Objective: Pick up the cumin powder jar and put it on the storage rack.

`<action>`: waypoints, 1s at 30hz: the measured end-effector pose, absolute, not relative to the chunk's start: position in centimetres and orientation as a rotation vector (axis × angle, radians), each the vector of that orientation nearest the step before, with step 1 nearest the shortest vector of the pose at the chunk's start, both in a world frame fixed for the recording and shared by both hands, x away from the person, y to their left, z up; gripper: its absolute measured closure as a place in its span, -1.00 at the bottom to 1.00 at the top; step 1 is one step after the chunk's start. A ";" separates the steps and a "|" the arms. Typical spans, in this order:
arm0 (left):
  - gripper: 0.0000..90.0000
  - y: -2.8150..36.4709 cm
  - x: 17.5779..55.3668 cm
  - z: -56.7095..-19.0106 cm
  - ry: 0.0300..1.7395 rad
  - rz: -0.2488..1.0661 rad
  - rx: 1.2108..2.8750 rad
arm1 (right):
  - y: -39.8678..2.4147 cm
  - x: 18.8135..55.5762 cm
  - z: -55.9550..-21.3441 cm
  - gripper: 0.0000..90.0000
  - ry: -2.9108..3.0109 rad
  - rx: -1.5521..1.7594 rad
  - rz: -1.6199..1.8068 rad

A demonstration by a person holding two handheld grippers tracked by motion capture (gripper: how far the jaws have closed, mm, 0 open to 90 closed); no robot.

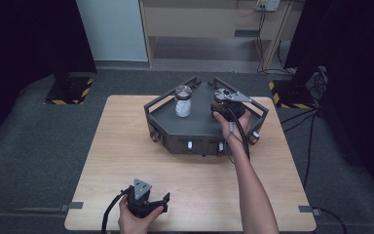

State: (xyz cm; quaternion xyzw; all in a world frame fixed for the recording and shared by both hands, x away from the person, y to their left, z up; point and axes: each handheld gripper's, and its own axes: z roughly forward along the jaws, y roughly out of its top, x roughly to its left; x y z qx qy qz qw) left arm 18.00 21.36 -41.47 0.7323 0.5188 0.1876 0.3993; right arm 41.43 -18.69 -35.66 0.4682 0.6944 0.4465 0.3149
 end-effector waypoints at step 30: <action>-0.76 21.2 18.1 -41.5 1.308 0.472 1.858 | -19.3 39.1 -35.8 -0.78 1.789 1.230 1.271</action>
